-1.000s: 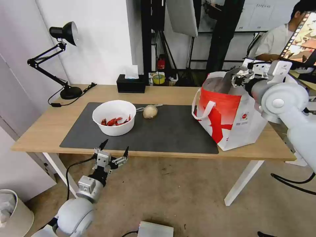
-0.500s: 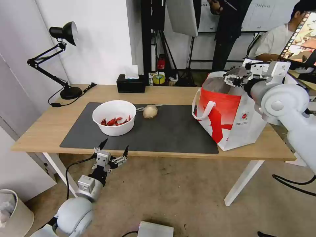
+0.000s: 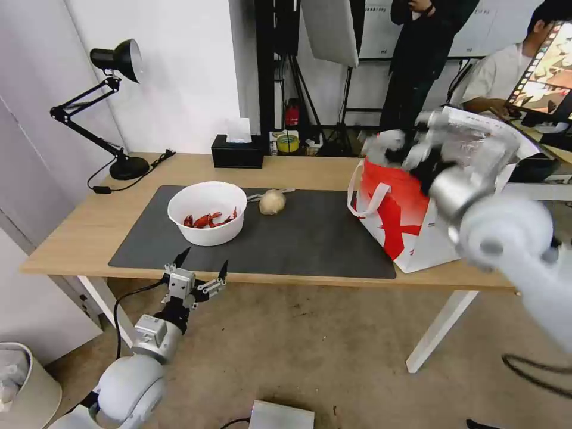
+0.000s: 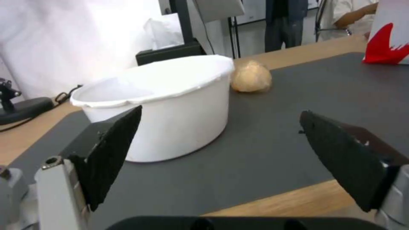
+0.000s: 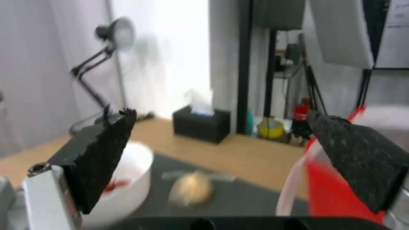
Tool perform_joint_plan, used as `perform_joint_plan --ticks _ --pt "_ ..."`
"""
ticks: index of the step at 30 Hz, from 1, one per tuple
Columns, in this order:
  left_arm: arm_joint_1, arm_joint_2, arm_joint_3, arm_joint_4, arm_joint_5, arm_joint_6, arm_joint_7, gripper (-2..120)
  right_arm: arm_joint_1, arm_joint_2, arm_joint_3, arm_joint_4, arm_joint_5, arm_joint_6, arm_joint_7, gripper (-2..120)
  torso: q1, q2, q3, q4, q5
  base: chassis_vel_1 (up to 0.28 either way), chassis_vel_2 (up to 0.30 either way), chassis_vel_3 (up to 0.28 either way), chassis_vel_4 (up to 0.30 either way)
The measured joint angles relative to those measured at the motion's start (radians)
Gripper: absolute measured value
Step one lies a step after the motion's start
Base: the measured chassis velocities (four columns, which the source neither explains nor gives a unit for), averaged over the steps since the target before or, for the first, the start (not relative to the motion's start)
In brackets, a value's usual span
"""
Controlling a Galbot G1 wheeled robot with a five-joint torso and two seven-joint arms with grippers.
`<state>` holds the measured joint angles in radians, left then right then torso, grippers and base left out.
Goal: Pick up the trash from the table and place it into the takeout bag.
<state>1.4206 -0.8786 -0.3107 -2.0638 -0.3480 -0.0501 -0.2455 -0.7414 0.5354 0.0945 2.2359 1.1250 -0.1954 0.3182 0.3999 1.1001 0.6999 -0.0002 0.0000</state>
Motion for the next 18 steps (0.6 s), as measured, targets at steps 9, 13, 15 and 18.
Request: perform_joint_plan --ticks 9,13,15,18 --pt "0.018 -0.012 -0.011 -0.002 0.006 -0.001 0.005 100 -0.461 0.021 0.117 0.077 -0.285 0.142 0.051 100 0.0 0.0 0.0 0.0 0.0001 0.0 0.0 0.0 0.0" --pt "0.028 -0.012 -0.028 -0.001 0.007 -0.003 0.006 100 -0.611 0.079 0.132 0.027 -0.405 0.24 0.038 100 0.0 0.0 0.0 0.0 0.0 0.0 0.0 0.0 0.0" --pt "0.031 -0.012 -0.03 -0.001 0.007 -0.004 0.006 100 -0.635 0.094 0.133 0.012 -0.428 0.265 0.034 100 0.0 0.0 0.0 0.0 0.0002 0.0 0.0 0.0 0.0" --pt "0.039 -0.012 -0.035 0.001 0.007 -0.006 0.008 100 -0.703 0.143 0.132 -0.057 -0.503 0.342 0.027 100 0.0 0.0 0.0 0.0 0.0002 0.0 0.0 0.0 0.0"
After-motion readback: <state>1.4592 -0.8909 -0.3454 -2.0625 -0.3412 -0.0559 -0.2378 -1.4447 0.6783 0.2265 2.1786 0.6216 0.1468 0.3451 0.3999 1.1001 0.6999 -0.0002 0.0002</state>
